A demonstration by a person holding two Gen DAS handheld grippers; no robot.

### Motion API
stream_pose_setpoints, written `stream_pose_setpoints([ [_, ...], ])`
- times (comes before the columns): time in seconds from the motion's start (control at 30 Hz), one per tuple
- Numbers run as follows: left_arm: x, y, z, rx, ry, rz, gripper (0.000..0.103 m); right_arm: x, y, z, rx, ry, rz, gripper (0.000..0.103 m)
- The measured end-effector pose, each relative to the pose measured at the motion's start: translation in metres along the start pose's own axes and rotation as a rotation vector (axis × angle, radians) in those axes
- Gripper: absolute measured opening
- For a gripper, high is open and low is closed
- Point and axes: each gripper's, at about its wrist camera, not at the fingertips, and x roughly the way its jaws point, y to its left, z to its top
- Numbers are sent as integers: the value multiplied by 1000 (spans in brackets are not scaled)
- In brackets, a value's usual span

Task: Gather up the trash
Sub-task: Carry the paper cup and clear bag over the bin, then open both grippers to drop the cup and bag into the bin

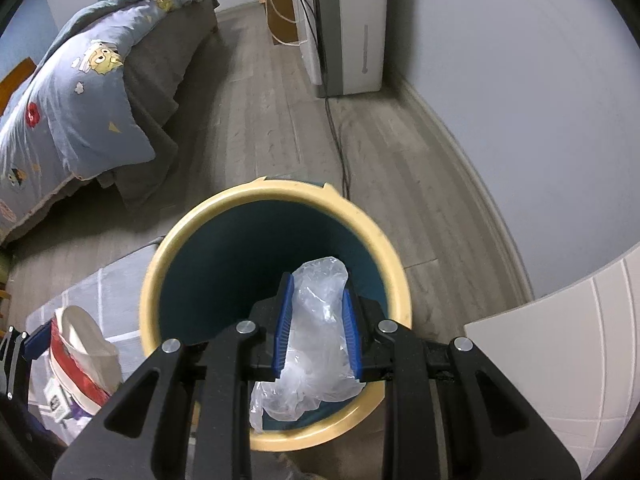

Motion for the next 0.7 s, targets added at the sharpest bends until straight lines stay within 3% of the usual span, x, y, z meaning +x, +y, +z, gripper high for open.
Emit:
stream_pose_setpoints([
  [0.33, 27, -13, 4, 2, -5, -17, 96, -6, 2, 4, -43, -98, -35, 23],
  [0.7, 33, -18, 12, -9, -43, -15, 97, -10, -2, 6, -3, -139, -24, 24],
])
